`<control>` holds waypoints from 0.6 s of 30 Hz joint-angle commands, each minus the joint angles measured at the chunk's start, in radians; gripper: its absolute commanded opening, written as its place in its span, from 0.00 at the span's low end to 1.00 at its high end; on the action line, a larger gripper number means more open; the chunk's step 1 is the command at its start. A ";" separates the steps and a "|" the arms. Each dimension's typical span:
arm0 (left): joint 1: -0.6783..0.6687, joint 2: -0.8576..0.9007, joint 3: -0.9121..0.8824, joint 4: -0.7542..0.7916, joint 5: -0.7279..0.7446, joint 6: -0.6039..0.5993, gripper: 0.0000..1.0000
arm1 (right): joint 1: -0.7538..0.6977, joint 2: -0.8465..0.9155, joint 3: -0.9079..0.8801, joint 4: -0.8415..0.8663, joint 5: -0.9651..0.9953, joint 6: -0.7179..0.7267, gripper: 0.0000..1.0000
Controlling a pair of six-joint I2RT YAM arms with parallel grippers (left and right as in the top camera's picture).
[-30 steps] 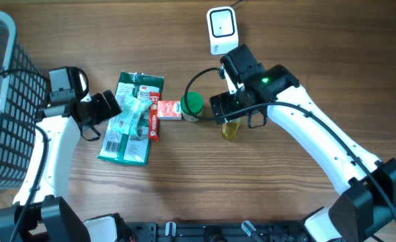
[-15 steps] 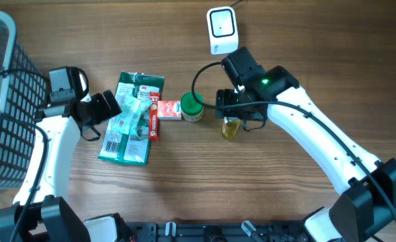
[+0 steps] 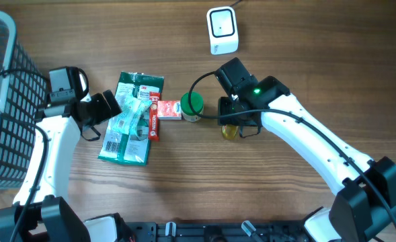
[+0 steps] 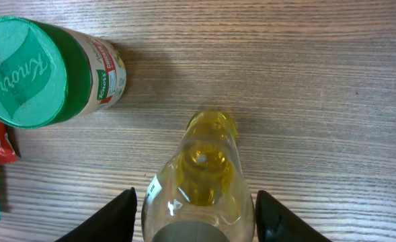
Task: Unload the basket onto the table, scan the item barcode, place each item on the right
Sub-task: 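Reach right gripper to the yellow oil bottle and grasp it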
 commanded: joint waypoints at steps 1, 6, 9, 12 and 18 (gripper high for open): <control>-0.003 0.005 -0.004 0.000 0.008 0.020 1.00 | 0.000 -0.020 -0.005 -0.003 0.006 -0.018 0.68; -0.003 0.005 -0.004 0.000 0.008 0.020 1.00 | 0.000 -0.020 -0.042 0.016 0.014 -0.018 0.73; -0.003 0.005 -0.004 0.000 0.008 0.020 1.00 | 0.000 -0.020 -0.081 0.053 0.019 -0.018 0.71; -0.003 0.005 -0.004 0.000 0.008 0.020 1.00 | -0.001 -0.020 -0.081 0.059 0.034 -0.018 0.60; -0.003 0.005 -0.004 0.000 0.008 0.020 1.00 | -0.009 -0.031 -0.052 0.062 -0.054 -0.052 0.49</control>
